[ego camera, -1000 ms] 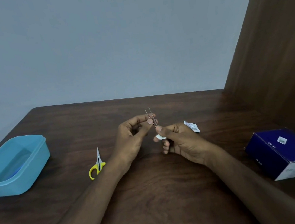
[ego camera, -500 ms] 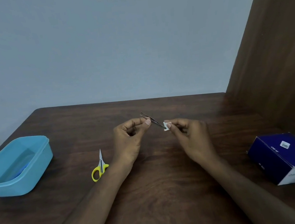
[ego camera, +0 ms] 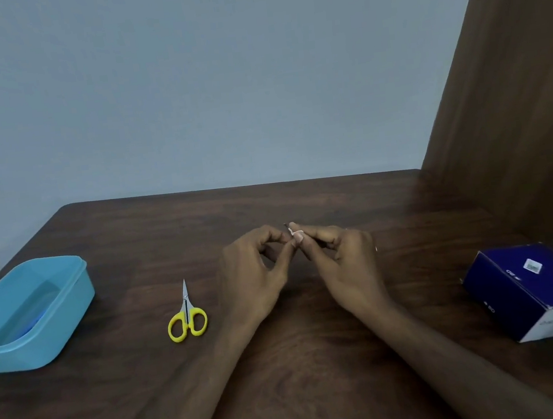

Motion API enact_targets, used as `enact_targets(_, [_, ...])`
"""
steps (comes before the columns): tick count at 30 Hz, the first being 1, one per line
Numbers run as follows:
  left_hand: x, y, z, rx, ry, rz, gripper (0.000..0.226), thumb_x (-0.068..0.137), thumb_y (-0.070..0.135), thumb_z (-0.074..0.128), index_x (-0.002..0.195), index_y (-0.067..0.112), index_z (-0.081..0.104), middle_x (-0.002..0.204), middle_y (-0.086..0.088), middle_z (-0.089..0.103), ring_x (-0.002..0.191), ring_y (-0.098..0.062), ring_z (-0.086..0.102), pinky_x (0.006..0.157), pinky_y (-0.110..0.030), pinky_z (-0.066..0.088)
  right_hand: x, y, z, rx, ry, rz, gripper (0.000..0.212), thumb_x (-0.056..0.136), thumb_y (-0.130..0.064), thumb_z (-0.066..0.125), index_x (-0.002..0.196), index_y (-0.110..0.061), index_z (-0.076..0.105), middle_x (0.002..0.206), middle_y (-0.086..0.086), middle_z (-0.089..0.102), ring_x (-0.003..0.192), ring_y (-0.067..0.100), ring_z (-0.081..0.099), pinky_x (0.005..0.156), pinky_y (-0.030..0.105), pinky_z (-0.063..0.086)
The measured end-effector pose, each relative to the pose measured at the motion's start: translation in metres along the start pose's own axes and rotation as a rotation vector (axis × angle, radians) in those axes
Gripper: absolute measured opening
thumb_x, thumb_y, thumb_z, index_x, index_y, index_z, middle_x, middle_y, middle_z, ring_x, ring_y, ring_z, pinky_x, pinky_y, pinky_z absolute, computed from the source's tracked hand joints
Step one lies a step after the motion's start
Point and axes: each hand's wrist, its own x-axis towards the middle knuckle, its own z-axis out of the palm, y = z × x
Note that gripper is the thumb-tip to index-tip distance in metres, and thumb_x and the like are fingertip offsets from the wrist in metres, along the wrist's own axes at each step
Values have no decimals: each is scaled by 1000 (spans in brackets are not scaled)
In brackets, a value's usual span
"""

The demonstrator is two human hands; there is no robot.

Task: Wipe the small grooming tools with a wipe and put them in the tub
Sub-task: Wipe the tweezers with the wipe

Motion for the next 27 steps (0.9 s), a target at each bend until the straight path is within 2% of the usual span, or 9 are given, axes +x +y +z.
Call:
enact_targets(2, [-2, 0, 1, 80, -16, 46, 16, 97, 44, 73, 87, 31, 73, 79, 18, 71, 72, 1, 67, 59, -22, 49, -1, -2, 1, 10, 5, -11, 20, 100, -24, 74, 118, -27, 82, 114, -16, 80, 110, -4, 72, 94, 34, 61])
enact_targets(5, [-2, 1, 0, 174, -17, 95, 10, 96, 39, 73, 89, 32, 71, 79, 17, 69, 67, 0, 59, 55, -26, 44, -2, -4, 1, -16, 4, -52, 20, 98, -21, 77, 116, -25, 83, 112, -15, 80, 108, -3, 72, 93, 29, 59])
enact_targets(10, [-3, 1, 1, 256, -47, 106, 12, 93, 46, 71, 93, 34, 69, 80, 14, 66, 80, -7, 63, 58, -33, 51, 3, -1, -1, 46, 36, 49, 12, 90, -22, 85, 99, -30, 85, 96, -19, 81, 87, 5, 75, 82, 32, 62])
enact_targets(13, [-2, 1, 2, 165, -49, 80, 13, 90, 47, 71, 90, 35, 68, 78, 15, 68, 77, -3, 65, 60, -35, 54, 7, 0, -1, 236, 37, 144, 12, 89, -15, 86, 93, -26, 84, 91, -10, 83, 81, 10, 76, 77, 40, 64])
enact_targets(15, [-2, 2, 1, 41, -64, 70, 11, 91, 39, 77, 86, 32, 70, 77, 18, 70, 75, -4, 68, 60, -30, 53, 8, -1, -1, 363, 63, 193, 9, 89, -10, 85, 93, -18, 84, 89, 0, 83, 80, 17, 77, 77, 42, 62])
enact_targets(17, [-2, 4, 0, -41, -71, 61, 12, 91, 31, 81, 84, 30, 72, 76, 20, 71, 75, -6, 70, 61, -23, 50, 8, 0, 0, 439, 86, 223, 6, 88, -9, 85, 93, -12, 83, 93, 4, 83, 86, 18, 78, 81, 37, 62])
enact_targets(20, [-1, 3, 2, -127, -90, 61, 10, 91, 25, 83, 89, 29, 74, 80, 19, 74, 74, -13, 70, 68, -19, 51, 9, 0, -1, 528, 128, 269, 7, 88, -8, 84, 93, -12, 82, 99, 4, 83, 96, 15, 78, 85, 26, 59])
enact_targets(24, [2, -4, 6, -270, -85, -27, 21, 88, 24, 87, 100, 27, 70, 89, 16, 78, 72, -15, 70, 70, -21, 55, 11, 1, -3, 620, 169, 368, 10, 86, -12, 85, 96, -11, 80, 101, 7, 83, 94, 10, 76, 74, 19, 54])
enact_targets(27, [3, -6, 7, -251, -104, -70, 17, 89, 27, 86, 101, 30, 74, 87, 19, 78, 72, -14, 69, 70, -24, 56, 13, 3, -4, 631, 179, 412, 10, 84, -14, 86, 93, -14, 80, 100, 7, 83, 91, 7, 75, 70, 17, 52])
